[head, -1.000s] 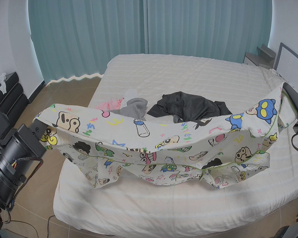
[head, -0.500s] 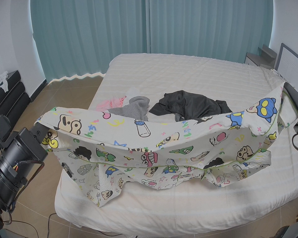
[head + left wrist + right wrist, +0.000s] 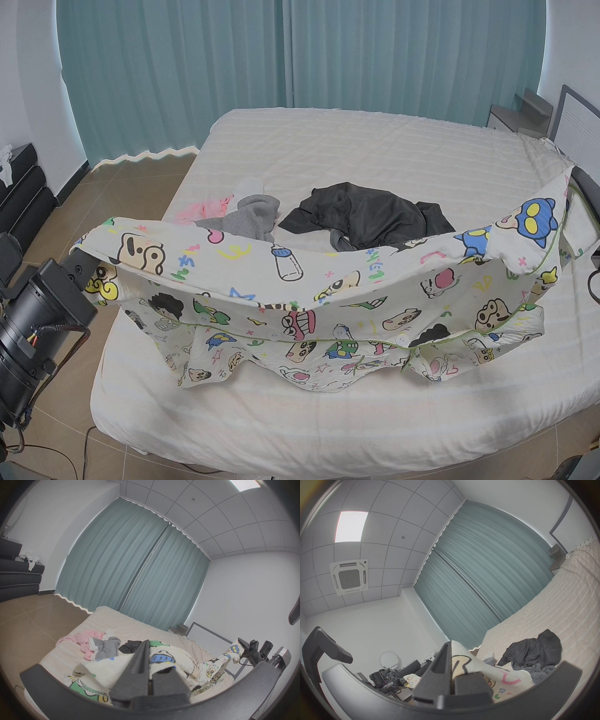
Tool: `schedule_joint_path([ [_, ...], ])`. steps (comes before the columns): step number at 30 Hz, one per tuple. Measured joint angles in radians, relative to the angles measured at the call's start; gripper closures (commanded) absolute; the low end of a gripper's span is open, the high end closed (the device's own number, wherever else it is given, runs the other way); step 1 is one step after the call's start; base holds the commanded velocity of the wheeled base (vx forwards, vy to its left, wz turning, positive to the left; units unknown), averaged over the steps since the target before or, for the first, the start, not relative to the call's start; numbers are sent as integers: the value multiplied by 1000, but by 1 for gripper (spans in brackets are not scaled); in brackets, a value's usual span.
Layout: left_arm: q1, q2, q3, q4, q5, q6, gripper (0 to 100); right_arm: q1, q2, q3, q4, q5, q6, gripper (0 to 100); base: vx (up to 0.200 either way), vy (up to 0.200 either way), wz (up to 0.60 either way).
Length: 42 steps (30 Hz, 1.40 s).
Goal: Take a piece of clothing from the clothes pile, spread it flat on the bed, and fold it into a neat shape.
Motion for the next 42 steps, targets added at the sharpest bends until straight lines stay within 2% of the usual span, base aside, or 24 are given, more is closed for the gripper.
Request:
schedule_joint_path([
  [42,-2,-1,6,0,0,1,100,7,1,8,0,3,-2,100,0,-200,0],
])
